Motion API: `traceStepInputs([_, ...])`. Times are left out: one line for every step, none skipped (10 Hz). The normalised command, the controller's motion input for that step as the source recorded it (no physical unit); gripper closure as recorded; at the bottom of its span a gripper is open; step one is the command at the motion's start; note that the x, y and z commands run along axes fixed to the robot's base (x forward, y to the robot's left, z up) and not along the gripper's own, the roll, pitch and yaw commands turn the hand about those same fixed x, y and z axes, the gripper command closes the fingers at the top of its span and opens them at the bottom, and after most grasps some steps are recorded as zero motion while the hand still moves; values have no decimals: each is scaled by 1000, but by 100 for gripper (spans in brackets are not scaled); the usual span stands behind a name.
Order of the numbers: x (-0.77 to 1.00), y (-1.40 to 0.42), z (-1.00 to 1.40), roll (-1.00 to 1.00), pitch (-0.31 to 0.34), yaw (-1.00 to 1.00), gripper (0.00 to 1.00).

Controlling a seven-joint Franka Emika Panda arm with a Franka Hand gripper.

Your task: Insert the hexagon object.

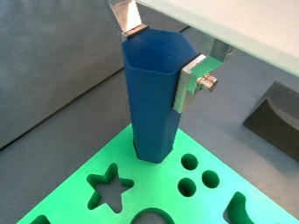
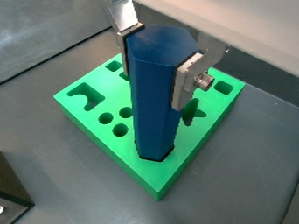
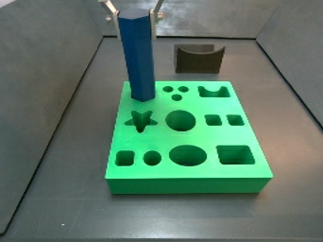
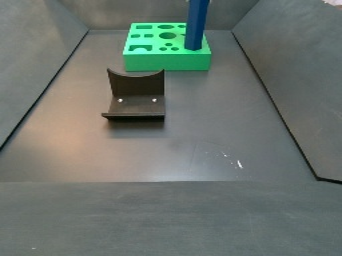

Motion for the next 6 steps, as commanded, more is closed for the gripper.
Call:
traceStepInputs([0, 0, -417, 0, -63, 129, 100])
traceStepInputs([223, 17, -540, 1, -46, 166, 100])
traceStepInputs([369, 3, -623, 90, -19, 169, 100])
traceStepInputs([391, 0, -523, 237, 0, 143, 100])
traceStepInputs([371, 0, -449, 264, 23, 120, 100])
traceStepInputs([389, 0, -411, 301, 69, 74, 100])
